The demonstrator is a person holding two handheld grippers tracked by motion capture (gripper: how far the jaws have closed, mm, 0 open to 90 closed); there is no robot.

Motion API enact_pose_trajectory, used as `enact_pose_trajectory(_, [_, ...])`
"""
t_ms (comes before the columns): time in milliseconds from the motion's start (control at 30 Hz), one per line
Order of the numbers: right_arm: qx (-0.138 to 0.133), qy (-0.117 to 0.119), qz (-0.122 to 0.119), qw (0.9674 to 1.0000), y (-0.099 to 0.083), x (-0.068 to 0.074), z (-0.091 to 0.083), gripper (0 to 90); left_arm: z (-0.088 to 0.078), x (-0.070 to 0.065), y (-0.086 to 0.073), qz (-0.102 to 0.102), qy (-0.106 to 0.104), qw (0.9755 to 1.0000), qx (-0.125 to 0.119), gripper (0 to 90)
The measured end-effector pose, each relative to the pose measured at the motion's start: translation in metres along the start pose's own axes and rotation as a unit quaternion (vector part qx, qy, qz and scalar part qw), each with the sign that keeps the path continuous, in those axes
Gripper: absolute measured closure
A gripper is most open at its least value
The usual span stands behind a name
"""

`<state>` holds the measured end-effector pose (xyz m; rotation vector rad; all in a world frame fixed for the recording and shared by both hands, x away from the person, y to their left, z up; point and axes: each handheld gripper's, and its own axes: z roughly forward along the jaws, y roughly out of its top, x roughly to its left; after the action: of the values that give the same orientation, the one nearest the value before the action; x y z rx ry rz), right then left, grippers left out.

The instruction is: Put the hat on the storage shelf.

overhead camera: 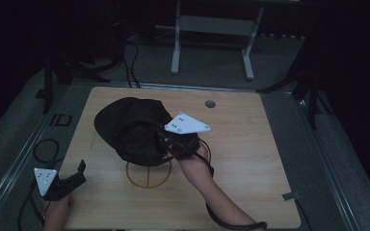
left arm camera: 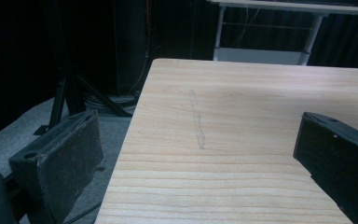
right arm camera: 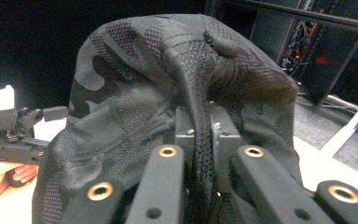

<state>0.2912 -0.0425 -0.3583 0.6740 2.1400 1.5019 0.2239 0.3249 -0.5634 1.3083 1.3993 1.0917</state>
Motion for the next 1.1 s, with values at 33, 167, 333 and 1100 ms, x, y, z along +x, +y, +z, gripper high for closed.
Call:
enact_pose_trajectory(33, [0.0,0.002,0.002,1.0,-0.001,-0.001,0.0,83.0,0.0,0.0,0.0,0.0,0.0,1.0,0.0,1.8])
enact_pose_trajectory(167, [-0.001,0.009,0.003,1.0,-0.003,-0.002,0.001,74.6,0.0,0.0,0.0,0.0,0.0,1.0,0.0,1.8])
enact_pose_trajectory(333, [0.012,0.019,-0.002,0.9997,-0.006,0.002,0.007,63.8,0.0,0.0,0.0,0.0,-0.001,1.0,0.001,1.8])
enact_pose_trajectory(1100, [0.033,0.033,0.028,0.9985,-0.025,-0.006,0.005,36.1,0.0,0.0,0.0,0.0,-0.003,1.0,0.001,1.8])
